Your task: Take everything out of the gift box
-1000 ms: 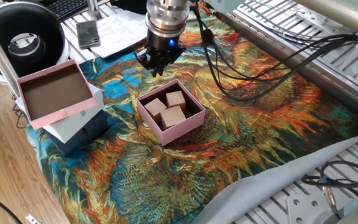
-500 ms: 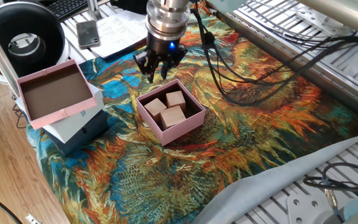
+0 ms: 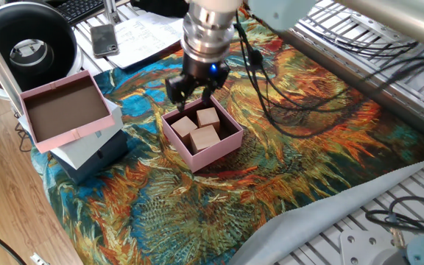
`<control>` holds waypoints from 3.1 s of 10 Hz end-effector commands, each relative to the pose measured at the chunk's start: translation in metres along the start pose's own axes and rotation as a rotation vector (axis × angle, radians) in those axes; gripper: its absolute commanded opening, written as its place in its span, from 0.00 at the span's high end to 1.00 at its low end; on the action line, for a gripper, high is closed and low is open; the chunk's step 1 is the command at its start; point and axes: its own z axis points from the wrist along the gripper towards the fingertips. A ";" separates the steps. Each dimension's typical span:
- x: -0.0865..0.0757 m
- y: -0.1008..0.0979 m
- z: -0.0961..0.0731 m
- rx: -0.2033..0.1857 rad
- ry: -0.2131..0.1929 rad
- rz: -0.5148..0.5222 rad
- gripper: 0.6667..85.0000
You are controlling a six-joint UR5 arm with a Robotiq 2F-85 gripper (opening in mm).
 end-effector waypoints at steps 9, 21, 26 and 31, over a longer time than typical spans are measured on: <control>0.018 -0.012 0.003 0.056 -0.074 -0.165 0.32; 0.028 -0.012 0.031 0.030 -0.060 -0.022 0.15; 0.015 -0.007 0.049 0.037 -0.122 0.030 0.13; 0.021 -0.001 0.071 0.042 -0.143 0.017 0.13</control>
